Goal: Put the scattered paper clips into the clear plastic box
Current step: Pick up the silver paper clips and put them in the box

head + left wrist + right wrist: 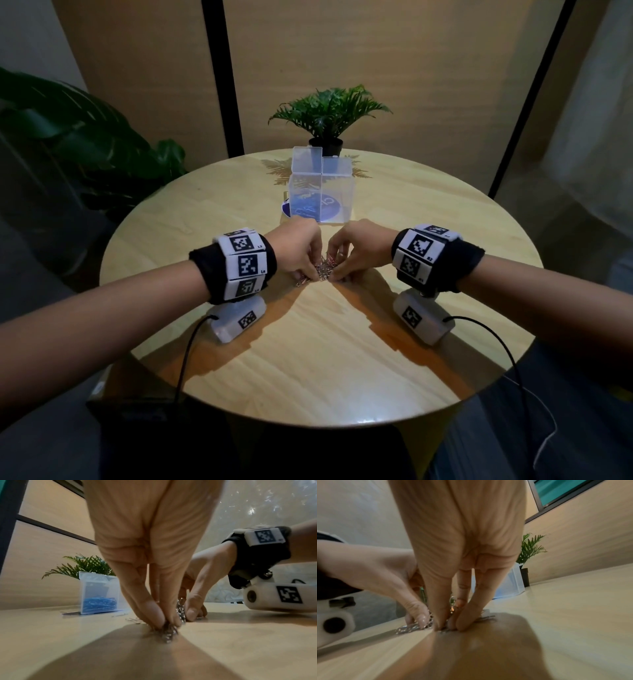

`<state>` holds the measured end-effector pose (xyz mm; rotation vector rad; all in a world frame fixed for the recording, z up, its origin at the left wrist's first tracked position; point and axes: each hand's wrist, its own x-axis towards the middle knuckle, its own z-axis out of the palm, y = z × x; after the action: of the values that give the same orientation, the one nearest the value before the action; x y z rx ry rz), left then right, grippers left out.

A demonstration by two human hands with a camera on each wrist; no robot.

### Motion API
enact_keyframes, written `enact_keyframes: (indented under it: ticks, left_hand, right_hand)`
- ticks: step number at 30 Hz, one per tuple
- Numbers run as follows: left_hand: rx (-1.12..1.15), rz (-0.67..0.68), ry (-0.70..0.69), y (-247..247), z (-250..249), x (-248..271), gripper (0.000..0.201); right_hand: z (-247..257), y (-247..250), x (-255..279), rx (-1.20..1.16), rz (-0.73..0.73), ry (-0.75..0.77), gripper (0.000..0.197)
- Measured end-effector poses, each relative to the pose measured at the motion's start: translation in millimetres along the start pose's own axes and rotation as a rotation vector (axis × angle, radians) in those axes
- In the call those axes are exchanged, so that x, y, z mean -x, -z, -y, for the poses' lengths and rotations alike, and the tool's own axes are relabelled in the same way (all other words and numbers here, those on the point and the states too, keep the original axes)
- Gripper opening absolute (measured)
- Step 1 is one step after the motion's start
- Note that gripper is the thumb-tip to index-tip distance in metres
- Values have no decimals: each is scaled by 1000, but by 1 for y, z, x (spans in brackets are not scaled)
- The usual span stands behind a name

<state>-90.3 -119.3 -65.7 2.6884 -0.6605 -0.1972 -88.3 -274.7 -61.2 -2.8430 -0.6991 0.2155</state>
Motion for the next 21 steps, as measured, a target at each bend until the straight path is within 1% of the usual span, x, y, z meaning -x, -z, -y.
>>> enact_keyframes:
  ticks: [3,5,9,11,13,15,16,19,21]
  left_hand:
    - [-97,24,-76,5,2,-4,14]
    - [-118,50,-96,7,4,-7,12]
    - [-5,132,-30,15,9,-14,14]
    - [54,166,2,18,12,-17,15]
    - [112,188,22,20,13,-18,14]
    - [159,183,13,25,18,-19,15]
    - [174,174,3,28,20,-19,17]
    - [287,127,0,42,28,-21,20]
    - [397,80,-7,53,30,-23,17]
  right_hand:
    - [0,2,-1,18,-36,36,30]
    - [0,3,-2,24,-54,52,26]
    - [-2,5,-6,4,-43,67,19]
    - [-6,7,-8,-17,-67,64,14]
    - [-10,12,-9,-123,-79,42,5]
    - [-15,24,-9,-350,-54,8,7]
    - [-17,32,-10,-440,-60,1,4]
    - [-25,66,-22,-561,-199,-31,22]
    - [-28,86,-37,-598,-303,-81,25]
